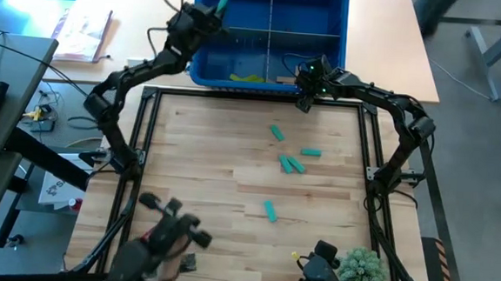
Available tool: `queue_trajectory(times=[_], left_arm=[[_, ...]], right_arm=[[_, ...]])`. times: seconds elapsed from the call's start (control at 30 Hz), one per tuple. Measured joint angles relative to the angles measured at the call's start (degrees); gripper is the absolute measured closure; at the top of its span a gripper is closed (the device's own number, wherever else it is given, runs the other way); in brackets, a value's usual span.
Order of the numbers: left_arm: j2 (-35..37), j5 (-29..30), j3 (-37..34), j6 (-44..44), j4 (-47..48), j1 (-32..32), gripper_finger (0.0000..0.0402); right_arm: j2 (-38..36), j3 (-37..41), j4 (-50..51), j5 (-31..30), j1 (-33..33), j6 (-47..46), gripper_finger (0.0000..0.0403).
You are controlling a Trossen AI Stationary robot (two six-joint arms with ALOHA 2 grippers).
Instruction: Sort blocks
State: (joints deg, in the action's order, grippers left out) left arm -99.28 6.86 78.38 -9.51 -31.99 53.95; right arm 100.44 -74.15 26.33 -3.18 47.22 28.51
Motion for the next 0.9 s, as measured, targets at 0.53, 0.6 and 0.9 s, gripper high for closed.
queue_trajectory(times=[0.53,0.6,0.9], left_arm=[[-16.65,-1.16,26.09,-3.18,16.52,5.04,0.0376],[-17.15,-1.18,26.33,-3.16,16.18,5.33,0.0376],[-17.23,-1.25,26.52,-3.12,16.37,5.69,0.0376]], right_arm=[[0.00,0.00,-0.09,0.00,-0.02,0.02,0.0208],[0.00,0.00,-0.09,0.01,-0.01,0.00,0.0208],[-0.02,0.00,-0.09,0.14,-0.02,0.02,0.0208]])
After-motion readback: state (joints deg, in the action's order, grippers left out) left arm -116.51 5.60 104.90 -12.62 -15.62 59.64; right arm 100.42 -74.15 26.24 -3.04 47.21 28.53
